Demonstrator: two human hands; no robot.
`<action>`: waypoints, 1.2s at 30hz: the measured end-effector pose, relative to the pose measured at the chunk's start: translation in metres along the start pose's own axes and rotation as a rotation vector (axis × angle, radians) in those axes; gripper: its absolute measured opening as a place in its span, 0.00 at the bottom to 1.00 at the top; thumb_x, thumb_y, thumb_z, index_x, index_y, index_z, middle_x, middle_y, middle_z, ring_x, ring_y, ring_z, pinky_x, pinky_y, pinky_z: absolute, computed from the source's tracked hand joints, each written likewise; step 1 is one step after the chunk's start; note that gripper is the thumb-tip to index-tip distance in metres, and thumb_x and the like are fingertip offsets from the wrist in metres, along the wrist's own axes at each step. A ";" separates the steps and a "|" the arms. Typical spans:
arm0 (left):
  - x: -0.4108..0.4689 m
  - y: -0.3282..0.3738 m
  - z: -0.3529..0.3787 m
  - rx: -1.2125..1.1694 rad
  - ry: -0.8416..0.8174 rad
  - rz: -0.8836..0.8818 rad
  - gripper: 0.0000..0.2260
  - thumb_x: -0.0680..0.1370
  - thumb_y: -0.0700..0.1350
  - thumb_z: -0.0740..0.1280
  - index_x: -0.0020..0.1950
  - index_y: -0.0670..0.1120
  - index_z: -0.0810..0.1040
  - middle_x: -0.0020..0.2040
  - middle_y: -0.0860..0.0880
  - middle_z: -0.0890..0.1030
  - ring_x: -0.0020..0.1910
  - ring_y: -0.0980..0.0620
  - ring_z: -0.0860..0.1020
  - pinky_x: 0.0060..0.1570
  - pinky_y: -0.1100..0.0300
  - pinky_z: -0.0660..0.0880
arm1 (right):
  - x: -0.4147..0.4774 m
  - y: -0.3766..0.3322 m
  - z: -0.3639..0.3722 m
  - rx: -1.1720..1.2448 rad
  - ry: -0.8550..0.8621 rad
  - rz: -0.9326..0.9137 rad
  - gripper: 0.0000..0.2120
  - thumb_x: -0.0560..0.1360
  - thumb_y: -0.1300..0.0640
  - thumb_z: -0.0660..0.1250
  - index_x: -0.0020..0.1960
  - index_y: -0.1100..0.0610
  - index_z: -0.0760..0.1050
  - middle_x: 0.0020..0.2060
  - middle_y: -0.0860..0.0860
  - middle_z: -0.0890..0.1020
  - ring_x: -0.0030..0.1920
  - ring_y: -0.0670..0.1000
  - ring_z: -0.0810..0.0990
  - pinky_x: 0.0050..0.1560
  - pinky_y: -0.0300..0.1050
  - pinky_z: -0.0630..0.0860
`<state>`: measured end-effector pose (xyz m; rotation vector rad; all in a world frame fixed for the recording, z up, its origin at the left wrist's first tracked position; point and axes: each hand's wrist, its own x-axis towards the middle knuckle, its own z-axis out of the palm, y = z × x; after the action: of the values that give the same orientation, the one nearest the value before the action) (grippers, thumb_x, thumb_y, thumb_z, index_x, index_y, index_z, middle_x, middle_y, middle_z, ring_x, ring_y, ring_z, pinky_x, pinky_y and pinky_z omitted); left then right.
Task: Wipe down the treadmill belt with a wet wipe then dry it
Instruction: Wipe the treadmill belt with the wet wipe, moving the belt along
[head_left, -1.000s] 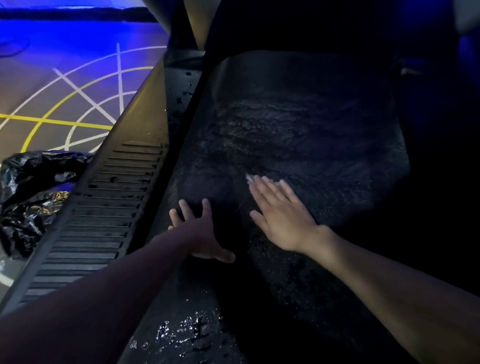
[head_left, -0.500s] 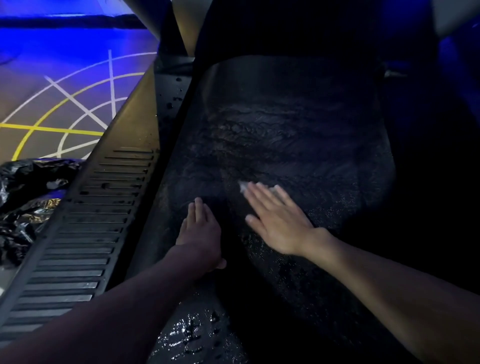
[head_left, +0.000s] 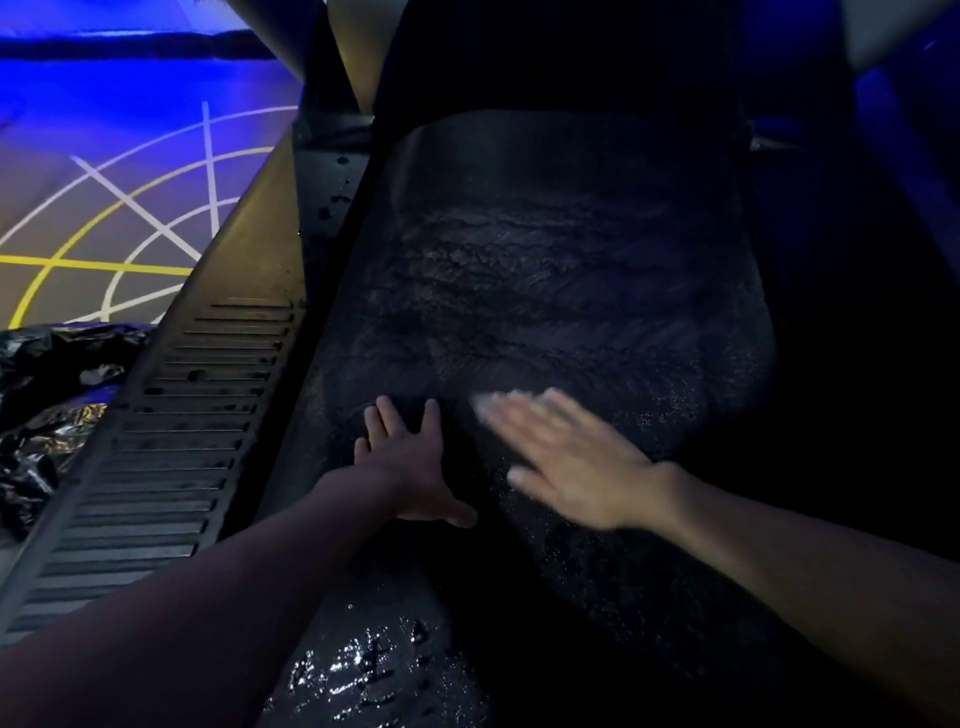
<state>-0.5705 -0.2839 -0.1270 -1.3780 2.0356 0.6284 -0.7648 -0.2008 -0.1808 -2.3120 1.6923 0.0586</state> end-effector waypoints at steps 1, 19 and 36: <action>0.000 0.002 0.000 -0.007 0.008 -0.009 0.63 0.63 0.64 0.77 0.77 0.49 0.30 0.73 0.31 0.28 0.74 0.33 0.31 0.75 0.40 0.45 | 0.002 0.009 -0.003 0.017 0.028 0.138 0.33 0.80 0.38 0.33 0.80 0.51 0.31 0.79 0.47 0.34 0.79 0.48 0.34 0.78 0.51 0.34; 0.000 0.042 0.004 0.035 0.017 0.190 0.50 0.72 0.52 0.73 0.79 0.53 0.37 0.75 0.34 0.31 0.76 0.35 0.34 0.76 0.44 0.47 | -0.042 0.040 0.002 0.028 0.118 0.370 0.33 0.80 0.38 0.33 0.81 0.51 0.34 0.80 0.48 0.38 0.80 0.49 0.38 0.77 0.50 0.34; 0.003 0.086 0.017 0.215 0.073 0.214 0.55 0.72 0.56 0.73 0.77 0.45 0.31 0.74 0.29 0.33 0.75 0.32 0.36 0.76 0.44 0.47 | -0.097 0.062 0.010 0.107 0.164 0.504 0.33 0.82 0.38 0.39 0.82 0.54 0.41 0.81 0.50 0.43 0.81 0.53 0.43 0.78 0.60 0.46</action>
<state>-0.6477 -0.2442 -0.1362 -1.0833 2.2552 0.4366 -0.8524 -0.1260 -0.1837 -1.8065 2.2607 -0.1221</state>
